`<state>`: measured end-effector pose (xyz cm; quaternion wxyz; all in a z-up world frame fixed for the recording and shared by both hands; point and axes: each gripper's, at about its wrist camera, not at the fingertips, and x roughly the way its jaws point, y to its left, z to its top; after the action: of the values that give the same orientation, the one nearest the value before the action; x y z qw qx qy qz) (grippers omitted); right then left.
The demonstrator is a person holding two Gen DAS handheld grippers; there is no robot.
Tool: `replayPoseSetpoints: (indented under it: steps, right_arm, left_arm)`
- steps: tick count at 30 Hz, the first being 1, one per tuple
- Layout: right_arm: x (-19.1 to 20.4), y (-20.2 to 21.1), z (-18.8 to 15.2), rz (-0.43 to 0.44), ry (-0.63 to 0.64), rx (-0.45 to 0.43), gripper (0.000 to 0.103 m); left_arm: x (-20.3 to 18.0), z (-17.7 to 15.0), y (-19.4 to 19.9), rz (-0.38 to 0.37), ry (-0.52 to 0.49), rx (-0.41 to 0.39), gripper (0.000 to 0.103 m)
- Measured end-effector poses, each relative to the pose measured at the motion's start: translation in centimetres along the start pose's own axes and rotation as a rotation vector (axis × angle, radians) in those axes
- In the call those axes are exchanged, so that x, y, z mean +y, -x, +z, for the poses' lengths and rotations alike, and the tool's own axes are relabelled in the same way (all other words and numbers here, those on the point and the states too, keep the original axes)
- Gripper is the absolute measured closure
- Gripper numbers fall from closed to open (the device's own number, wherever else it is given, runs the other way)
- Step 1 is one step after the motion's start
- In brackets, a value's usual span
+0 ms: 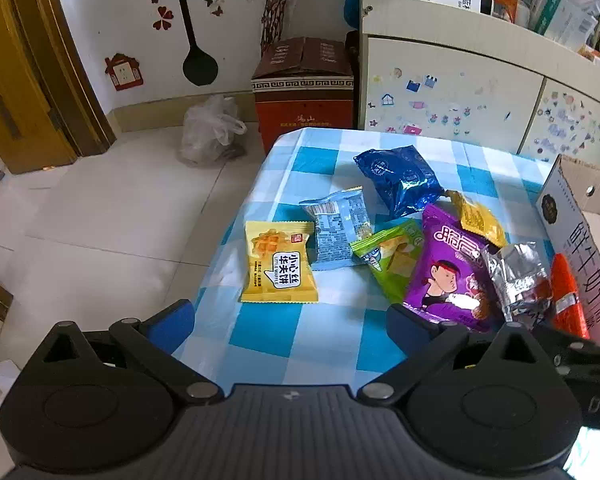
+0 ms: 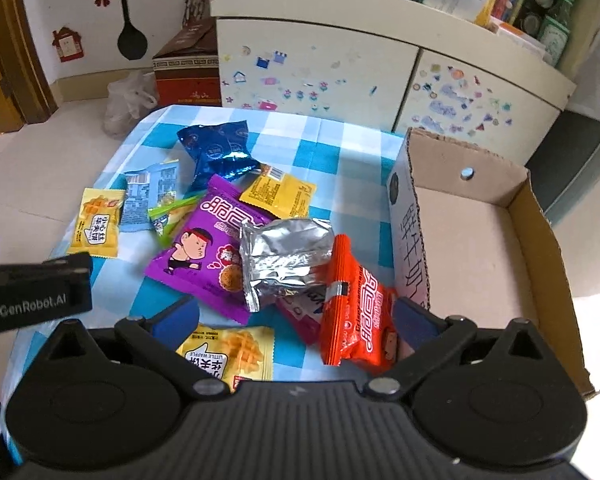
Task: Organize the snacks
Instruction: 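Move both tools over the snack pile toward the red-orange bag, then lower the right gripper onto the red-orange snack bag and close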
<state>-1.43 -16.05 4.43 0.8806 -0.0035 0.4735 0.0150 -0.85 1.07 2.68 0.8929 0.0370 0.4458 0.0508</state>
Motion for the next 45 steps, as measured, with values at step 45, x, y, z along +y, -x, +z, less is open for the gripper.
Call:
replayPoseSetpoints:
  steps: [45]
  right_arm:
    - [0.1,-0.9,-0.3,-0.045,-0.009,0.003,0.001]
  left_arm:
    - [-1.1,-0.4,0.1,0.003,-0.043,0.046,0.0]
